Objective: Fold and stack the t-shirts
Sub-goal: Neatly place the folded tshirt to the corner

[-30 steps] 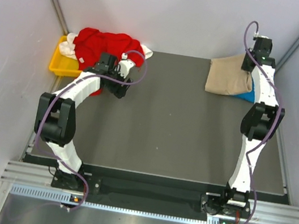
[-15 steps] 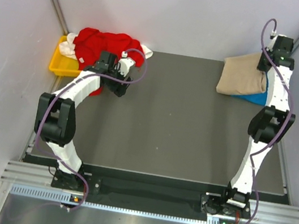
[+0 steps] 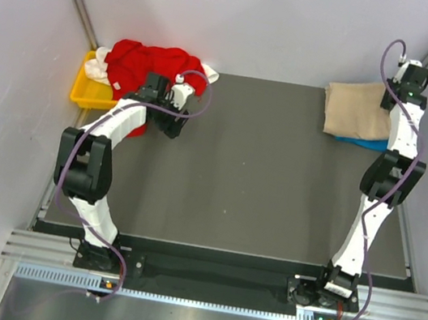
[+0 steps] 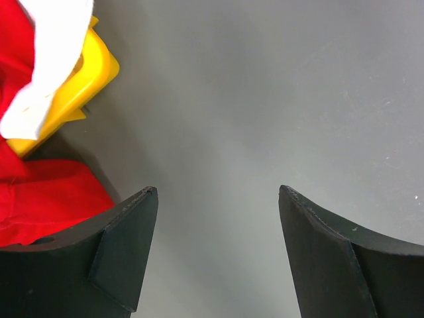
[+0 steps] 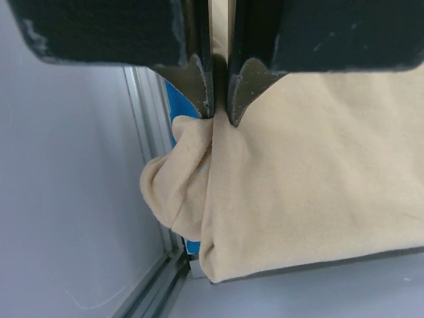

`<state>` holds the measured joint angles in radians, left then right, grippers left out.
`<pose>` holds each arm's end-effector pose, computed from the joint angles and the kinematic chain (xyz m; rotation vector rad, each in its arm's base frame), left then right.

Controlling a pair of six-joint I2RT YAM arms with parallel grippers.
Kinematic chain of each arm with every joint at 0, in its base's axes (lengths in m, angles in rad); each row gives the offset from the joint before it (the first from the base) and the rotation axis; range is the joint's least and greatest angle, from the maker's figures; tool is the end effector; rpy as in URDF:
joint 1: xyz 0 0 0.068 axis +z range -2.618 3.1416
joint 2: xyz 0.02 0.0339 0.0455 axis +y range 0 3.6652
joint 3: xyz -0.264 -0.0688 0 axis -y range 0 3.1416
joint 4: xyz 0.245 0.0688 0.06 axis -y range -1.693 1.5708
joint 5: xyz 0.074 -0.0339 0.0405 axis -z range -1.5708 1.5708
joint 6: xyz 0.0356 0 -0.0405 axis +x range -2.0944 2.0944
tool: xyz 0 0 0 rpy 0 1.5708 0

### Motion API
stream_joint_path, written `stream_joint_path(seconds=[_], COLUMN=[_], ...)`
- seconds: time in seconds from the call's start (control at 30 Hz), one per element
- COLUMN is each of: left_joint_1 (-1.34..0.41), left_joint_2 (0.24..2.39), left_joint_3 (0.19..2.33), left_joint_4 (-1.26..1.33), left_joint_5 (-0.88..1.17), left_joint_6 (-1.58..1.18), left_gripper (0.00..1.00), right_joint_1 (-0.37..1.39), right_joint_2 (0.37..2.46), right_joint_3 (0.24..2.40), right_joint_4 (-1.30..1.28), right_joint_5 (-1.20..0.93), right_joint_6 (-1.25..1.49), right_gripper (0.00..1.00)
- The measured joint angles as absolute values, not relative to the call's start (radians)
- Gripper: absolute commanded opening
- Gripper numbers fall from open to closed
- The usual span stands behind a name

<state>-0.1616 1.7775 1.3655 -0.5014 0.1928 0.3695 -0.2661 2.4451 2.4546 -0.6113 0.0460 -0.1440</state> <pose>0.3831 -0.0694 0.2425 0.7254 2.3574 -0.1498 0.5372 -0.1481 0.2832 0.1598 2.1800 -0.2835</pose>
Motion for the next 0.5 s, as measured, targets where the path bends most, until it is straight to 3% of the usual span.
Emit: stream_joint_path(seconds=[0.03, 0.17, 0.37, 0.5], left_joint_1=[-0.162, -0.162, -0.162, -0.162], left_joint_2=[1.782, 1.797, 1.804, 1.804], left_joint_3=[1.365, 1.369, 1.378, 1.378], left_joint_4=[-0.501, -0.507, -0.529, -0.54], left_joint_5=[0.192, 0.185, 0.184, 0.18], left_joint_6=[0.369, 0.369, 0.37, 0.374], left_gripper=[0.78, 0.78, 0.78, 0.78], right_joint_1=[-0.267, -0.269, -0.271, -0.271], right_joint_2=[2.457, 2.502, 2.514, 2.473], right_joint_3=[2.455, 2.455, 2.447, 2.368], right_joint_4=[-0.604, -0.554, -0.488, -0.443], right_joint_5=[0.05, 0.078, 0.237, 0.276], right_joint_6=[-0.152, -0.192, -0.234, -0.217], right_gripper=[0.0, 0.71, 0.87, 0.91])
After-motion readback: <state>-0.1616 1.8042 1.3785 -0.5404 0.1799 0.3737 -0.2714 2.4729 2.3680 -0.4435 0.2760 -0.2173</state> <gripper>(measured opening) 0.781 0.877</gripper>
